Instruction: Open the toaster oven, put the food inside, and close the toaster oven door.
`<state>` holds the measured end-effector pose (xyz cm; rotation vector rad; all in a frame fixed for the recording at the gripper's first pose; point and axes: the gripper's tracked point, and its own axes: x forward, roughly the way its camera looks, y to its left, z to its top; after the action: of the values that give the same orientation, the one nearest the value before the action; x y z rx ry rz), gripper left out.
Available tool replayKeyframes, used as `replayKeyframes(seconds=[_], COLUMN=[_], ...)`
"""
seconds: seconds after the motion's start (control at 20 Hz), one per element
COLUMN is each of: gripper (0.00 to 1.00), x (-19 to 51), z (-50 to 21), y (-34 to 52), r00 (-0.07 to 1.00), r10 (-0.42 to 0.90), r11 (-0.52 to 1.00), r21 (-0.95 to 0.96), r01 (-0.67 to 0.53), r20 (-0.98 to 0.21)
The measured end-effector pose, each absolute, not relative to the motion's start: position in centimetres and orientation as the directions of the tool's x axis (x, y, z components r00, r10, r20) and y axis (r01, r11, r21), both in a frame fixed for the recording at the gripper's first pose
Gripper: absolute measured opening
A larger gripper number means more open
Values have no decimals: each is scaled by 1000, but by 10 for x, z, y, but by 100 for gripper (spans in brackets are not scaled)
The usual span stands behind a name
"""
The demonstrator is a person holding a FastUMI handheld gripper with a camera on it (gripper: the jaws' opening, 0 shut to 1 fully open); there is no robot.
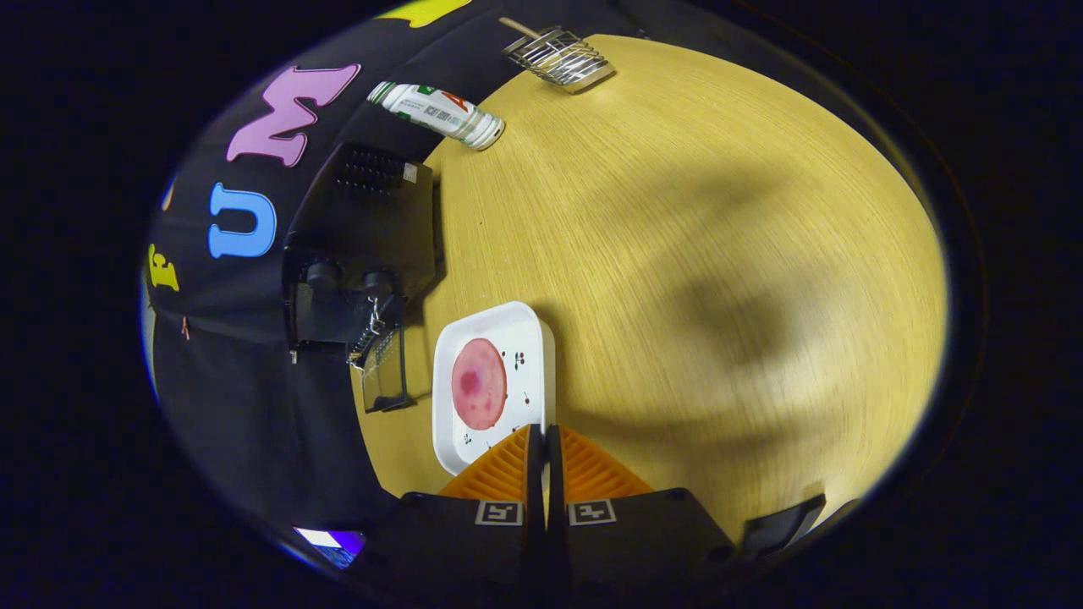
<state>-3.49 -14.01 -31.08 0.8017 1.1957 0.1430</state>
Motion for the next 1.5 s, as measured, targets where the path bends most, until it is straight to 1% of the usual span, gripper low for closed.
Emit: replayKeyframes(seconds=[0.35, 0.55, 0.85, 1.15, 1.3, 1.5], gripper=[5, 5, 5, 5, 5, 5], x=[-48, -58, -67, -72, -59, -27], z=[-285, -262, -234, -221, -217, -224], y=[-129, -115, -70, -15, 18, 53], r00=[473, 527, 600, 629, 649, 644], r10=[513, 507, 495, 494, 492, 484], r11=[610, 556, 495, 484, 472, 519], r21=[692, 726, 771, 791, 805, 787], r01=[386, 405, 400, 374, 361, 333], r20=[-716, -682, -629, -600, -580, -592])
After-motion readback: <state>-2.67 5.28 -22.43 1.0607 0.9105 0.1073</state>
